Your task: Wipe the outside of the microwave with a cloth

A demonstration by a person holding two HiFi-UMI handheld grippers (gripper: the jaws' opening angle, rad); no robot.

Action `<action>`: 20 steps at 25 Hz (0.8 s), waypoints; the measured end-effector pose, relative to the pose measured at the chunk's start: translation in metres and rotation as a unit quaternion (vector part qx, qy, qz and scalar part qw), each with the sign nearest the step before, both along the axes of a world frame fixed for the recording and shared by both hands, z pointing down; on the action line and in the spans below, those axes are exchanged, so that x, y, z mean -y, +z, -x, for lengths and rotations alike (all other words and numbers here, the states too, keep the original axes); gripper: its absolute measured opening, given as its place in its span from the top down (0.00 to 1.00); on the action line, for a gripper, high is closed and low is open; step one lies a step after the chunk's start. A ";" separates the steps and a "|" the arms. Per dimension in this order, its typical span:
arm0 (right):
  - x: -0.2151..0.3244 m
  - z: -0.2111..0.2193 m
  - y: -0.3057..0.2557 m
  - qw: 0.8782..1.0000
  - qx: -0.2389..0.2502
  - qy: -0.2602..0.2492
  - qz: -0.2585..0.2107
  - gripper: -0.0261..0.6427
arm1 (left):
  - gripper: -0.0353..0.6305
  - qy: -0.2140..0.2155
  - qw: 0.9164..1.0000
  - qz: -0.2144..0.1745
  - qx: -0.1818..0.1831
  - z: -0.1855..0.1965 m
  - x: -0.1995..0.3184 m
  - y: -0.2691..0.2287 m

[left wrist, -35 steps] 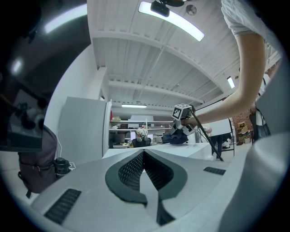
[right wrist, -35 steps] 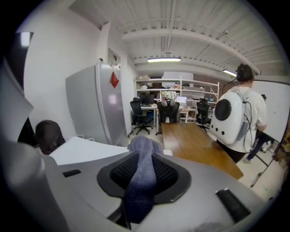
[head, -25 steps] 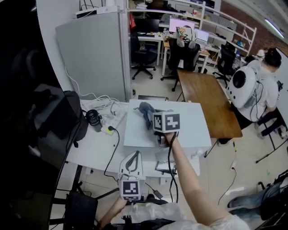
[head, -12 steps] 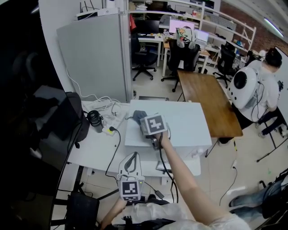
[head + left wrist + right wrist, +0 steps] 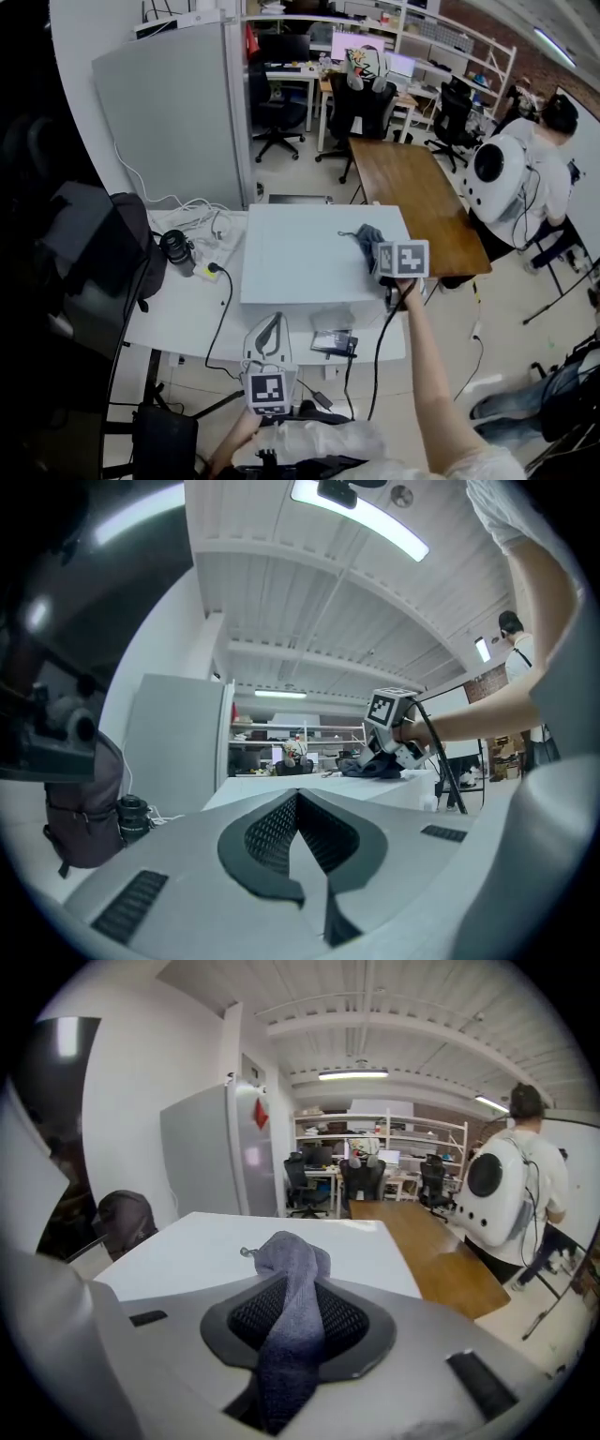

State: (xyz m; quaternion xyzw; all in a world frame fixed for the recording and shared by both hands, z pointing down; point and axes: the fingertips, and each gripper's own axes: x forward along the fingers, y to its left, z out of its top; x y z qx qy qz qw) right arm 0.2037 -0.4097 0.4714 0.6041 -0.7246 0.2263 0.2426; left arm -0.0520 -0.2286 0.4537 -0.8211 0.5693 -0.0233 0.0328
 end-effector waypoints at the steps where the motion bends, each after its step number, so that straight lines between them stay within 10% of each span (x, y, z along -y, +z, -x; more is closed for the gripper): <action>1: -0.005 -0.020 0.000 1.000 0.003 0.018 0.000 0.78 | 0.96 0.003 1.000 0.000 -0.001 -0.003 0.000 0.000; 10: -0.025 -0.093 -0.003 0.996 0.019 0.085 -0.015 0.78 | 0.96 0.012 1.000 0.002 0.002 -0.012 0.000 0.000; 20: -0.062 0.146 -0.058 0.980 0.141 -0.102 -0.099 0.78 | 0.96 -0.032 0.999 0.012 0.007 0.029 -0.003 0.006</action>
